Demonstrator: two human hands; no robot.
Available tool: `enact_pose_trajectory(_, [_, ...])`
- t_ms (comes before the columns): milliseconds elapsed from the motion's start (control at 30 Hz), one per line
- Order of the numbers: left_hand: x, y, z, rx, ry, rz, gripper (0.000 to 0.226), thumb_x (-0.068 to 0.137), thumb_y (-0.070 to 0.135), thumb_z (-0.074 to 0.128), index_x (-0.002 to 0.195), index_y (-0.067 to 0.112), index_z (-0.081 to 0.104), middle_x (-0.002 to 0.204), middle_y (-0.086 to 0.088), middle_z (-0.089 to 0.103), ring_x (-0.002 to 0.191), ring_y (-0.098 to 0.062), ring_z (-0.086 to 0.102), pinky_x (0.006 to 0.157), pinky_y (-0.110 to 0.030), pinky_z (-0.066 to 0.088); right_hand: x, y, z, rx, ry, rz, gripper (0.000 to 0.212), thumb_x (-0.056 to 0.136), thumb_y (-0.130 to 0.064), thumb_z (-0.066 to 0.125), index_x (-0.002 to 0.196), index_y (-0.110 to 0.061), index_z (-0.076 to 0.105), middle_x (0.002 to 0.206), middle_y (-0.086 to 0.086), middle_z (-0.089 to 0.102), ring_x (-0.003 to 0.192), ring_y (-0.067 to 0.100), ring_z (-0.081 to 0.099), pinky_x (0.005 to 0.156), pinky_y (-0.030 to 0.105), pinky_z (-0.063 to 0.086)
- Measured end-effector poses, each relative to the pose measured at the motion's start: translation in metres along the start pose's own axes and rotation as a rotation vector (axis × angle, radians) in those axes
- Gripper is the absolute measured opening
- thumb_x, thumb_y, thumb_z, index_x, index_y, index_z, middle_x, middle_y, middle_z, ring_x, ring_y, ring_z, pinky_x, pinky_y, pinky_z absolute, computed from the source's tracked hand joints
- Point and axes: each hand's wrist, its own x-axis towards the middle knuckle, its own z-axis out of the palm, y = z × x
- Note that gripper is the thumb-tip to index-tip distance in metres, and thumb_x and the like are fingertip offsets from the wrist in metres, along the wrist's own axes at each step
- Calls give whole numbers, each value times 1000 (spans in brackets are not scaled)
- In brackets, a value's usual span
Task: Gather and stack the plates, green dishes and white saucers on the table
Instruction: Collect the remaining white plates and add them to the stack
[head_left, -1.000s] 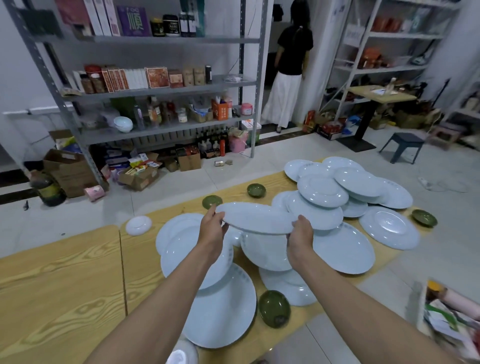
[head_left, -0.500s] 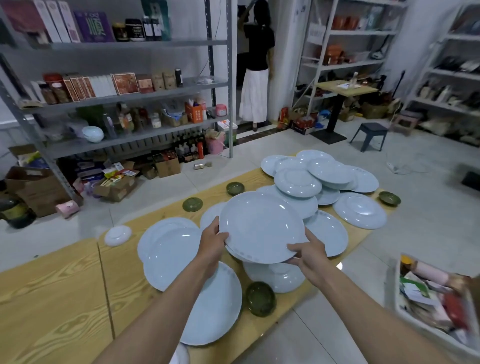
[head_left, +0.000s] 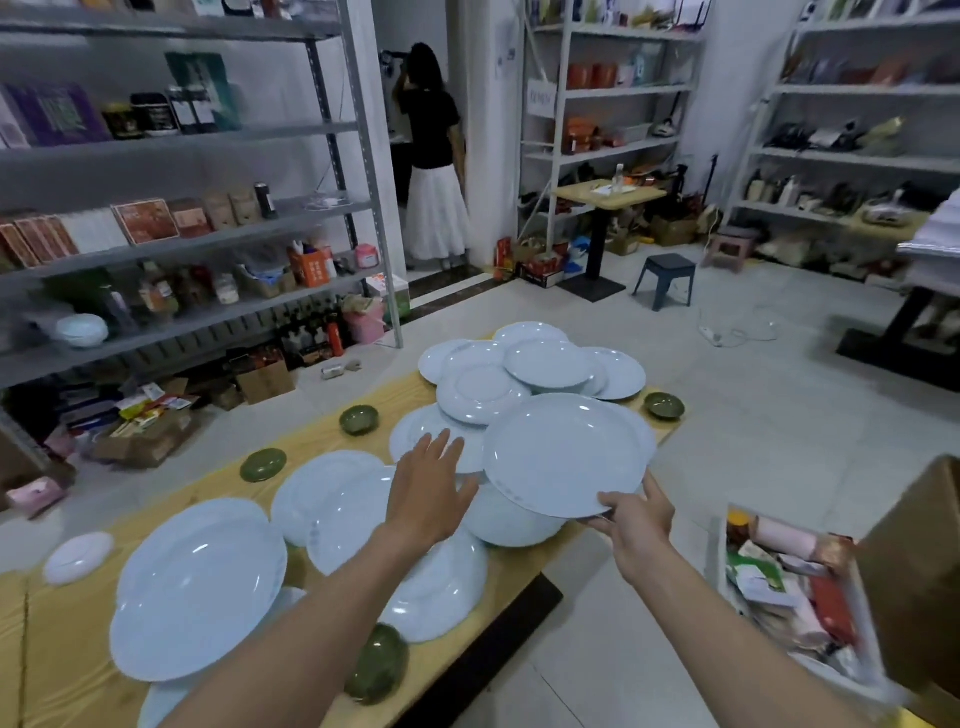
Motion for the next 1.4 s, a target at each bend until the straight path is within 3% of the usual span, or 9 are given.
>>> enact_pose_trajectory(333, [56, 104, 35, 86, 14, 24, 60, 100, 51, 40, 152, 23, 33, 163, -2, 24, 150, -25, 18, 120, -42, 19, 73, -74, -63, 65, 50, -59, 82, 81, 22, 51, 148, -24, 45, 123, 4, 59, 63, 23, 74, 56, 40, 60])
enact_pose_trajectory(567, [110, 121, 58, 116, 9, 13, 58, 100, 51, 41, 152, 26, 34, 162, -1, 26, 149, -25, 22, 120, -43, 20, 129, -91, -59, 92, 61, -36, 81, 80, 21, 53, 147, -24, 47, 136, 7, 56, 85, 33, 70, 59, 41, 61])
enact_pose_trajectory(700, [156, 123, 78, 108, 8, 15, 56, 102, 47, 37, 154, 24, 31, 163, -1, 23, 150, -24, 19, 121, -42, 17, 171, -103, -41, 105, 71, -40, 79, 80, 22, 52, 145, -22, 50, 130, 8, 57, 79, 28, 68, 55, 39, 60])
enact_pose_trajectory(833, [207, 120, 96, 129, 23, 7, 56, 102, 46, 39, 153, 23, 33, 163, -2, 25, 149, -24, 22, 120, -41, 17, 218, -119, -21, 74, 21, -70, 70, 79, 21, 50, 136, -19, 57, 125, 7, 61, 64, 23, 73, 59, 42, 61])
enact_pose_trajectory(967, [246, 122, 113, 120, -10, 4, 56, 102, 46, 39, 152, 22, 34, 162, -3, 25, 149, -25, 23, 119, -40, 19, 259, -135, -3, 28, 13, -92, 59, 78, 21, 50, 117, -21, 65, 129, 13, 58, 92, 38, 69, 63, 44, 62])
enact_pose_trajectory(1033, [262, 122, 118, 106, -29, 0, 57, 101, 46, 39, 153, 22, 34, 162, -3, 25, 149, -25, 22, 120, -40, 19, 278, -140, 4, 42, 7, -84, 58, 76, 21, 51, 102, -28, 68, 122, 15, 63, 86, 40, 71, 64, 44, 61])
enact_pose_trajectory(1200, [289, 115, 131, 98, -55, -40, 59, 101, 49, 40, 153, 24, 33, 162, -2, 26, 148, -26, 24, 119, -41, 20, 315, -139, 16, 103, 45, -20, 79, 75, 21, 55, 138, -28, 57, 121, 9, 65, 67, 31, 74, 68, 45, 61])
enact_pose_trajectory(1300, [303, 113, 141, 75, -63, -87, 59, 100, 51, 41, 152, 23, 34, 161, -4, 29, 147, -27, 27, 118, -41, 23, 336, -138, 20, 138, 44, 32, 83, 75, 20, 57, 140, -31, 55, 125, 9, 64, 73, 39, 74, 76, 54, 60])
enact_pose_trajectory(1400, [313, 114, 154, -20, -81, -176, 60, 99, 49, 45, 151, 20, 37, 158, -8, 34, 144, -29, 32, 115, -42, 28, 354, -141, 24, 139, 55, 49, 82, 74, 20, 56, 137, -31, 58, 124, 7, 65, 70, 38, 74, 71, 51, 61])
